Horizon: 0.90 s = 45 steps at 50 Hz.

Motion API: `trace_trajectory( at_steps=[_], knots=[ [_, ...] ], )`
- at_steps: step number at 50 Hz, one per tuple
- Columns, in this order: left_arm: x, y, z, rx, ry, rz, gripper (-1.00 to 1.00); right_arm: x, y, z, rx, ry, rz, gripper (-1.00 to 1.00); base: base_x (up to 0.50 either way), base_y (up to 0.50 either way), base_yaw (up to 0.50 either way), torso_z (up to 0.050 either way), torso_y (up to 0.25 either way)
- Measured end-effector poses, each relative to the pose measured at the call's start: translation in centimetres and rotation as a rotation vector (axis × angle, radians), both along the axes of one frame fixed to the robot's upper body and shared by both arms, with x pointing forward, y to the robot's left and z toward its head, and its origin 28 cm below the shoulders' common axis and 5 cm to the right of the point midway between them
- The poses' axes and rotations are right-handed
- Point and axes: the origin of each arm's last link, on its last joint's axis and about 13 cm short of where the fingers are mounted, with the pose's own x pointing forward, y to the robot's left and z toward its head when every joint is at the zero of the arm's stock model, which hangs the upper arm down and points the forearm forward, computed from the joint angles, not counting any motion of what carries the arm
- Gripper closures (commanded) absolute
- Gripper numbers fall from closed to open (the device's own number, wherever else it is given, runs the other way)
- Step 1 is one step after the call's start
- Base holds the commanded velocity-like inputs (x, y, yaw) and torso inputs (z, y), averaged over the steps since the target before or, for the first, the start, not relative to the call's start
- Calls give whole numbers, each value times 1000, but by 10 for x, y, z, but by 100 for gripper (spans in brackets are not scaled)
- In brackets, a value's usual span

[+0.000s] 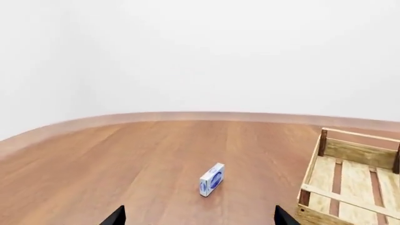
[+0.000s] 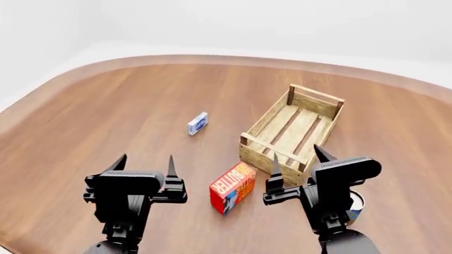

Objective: Pick up the ketchup, and put it in the wooden tray.

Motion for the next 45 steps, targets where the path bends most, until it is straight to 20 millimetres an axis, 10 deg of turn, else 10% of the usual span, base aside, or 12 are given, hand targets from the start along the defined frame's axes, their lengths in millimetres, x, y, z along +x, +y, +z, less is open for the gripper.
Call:
trace_trajectory(
  at_steps=[26,45],
  knots=[
    [15,7,20,45,13,-55,-100,13,-4,24,-33,4,14,-100,3,0,305,0,0],
    [26,15,30,37,5,-18,-100,25,-1,32,-15,16,46,-100,133,-469,0,0,0]
  ],
)
